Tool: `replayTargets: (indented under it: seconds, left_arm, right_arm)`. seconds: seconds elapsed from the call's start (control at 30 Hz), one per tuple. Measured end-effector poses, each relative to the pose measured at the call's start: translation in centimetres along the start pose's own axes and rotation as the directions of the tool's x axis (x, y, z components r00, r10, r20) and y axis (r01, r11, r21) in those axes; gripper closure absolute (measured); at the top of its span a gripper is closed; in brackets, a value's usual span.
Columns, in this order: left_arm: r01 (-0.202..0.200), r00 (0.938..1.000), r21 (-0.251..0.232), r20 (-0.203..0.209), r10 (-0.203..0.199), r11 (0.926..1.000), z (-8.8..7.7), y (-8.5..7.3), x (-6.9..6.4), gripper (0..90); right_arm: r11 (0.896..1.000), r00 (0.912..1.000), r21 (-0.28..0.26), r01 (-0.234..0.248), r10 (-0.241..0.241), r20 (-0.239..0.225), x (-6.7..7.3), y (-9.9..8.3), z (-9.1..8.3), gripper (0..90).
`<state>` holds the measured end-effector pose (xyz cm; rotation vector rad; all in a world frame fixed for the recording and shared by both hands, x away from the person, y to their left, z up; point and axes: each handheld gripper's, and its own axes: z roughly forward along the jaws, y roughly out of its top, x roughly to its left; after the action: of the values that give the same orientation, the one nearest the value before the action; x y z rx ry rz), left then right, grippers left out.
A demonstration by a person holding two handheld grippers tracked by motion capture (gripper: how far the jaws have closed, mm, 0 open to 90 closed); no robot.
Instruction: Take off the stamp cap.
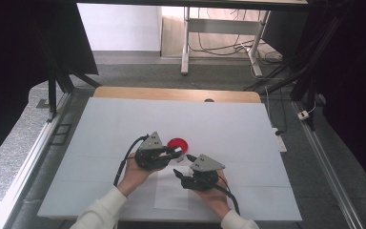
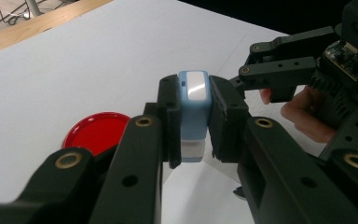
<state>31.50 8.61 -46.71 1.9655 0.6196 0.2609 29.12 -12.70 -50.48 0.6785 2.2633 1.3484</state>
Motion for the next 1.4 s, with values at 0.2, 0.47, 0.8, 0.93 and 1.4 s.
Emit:
replayTargets:
  seconds: [0.2, 0.47, 0.8, 0.93, 1.4]
  left_arm:
    - [0.003, 1.0, -0.001, 0.001, -0.003, 1.0, 0.1, 0.0, 0.0, 75.1]
    - [0.008, 0.9999, -0.004, 0.011, -0.008, 1.0, 0.2, 0.1, -0.1, 75.0]
    - [0.005, 0.9999, -0.006, 0.013, -0.005, 1.0, 0.4, 0.1, -0.3, 75.0]
    - [0.006, 0.9999, -0.006, 0.013, -0.006, 1.0, 0.5, 0.1, -0.3, 75.0]
    - [0.003, 0.9999, -0.005, 0.012, -0.003, 1.0, 0.6, 0.1, -0.5, 75.0]
  right_arm:
    - [1.0, 1.0, 0.002, -0.004, 0.004, 0.009, 0.1, 0.0, 0.1, 33.1]
    - [1.0, 0.9987, 0.002, -0.02, 0.02, 0.047, 0.2, 0.0, 1.0, 40.6]
    - [1.0, 0.997, 0.013, -0.009, 0.008, 0.077, 0.0, -0.1, 1.3, 49.2]
    - [1.0, 0.9966, 0.018, -0.001, 0.0, 0.082, 0.0, -0.1, 1.3, 54.0]
    - [1.0, 0.995, 0.024, 0.01, -0.013, 0.099, 0.1, -0.2, 1.3, 62.7]
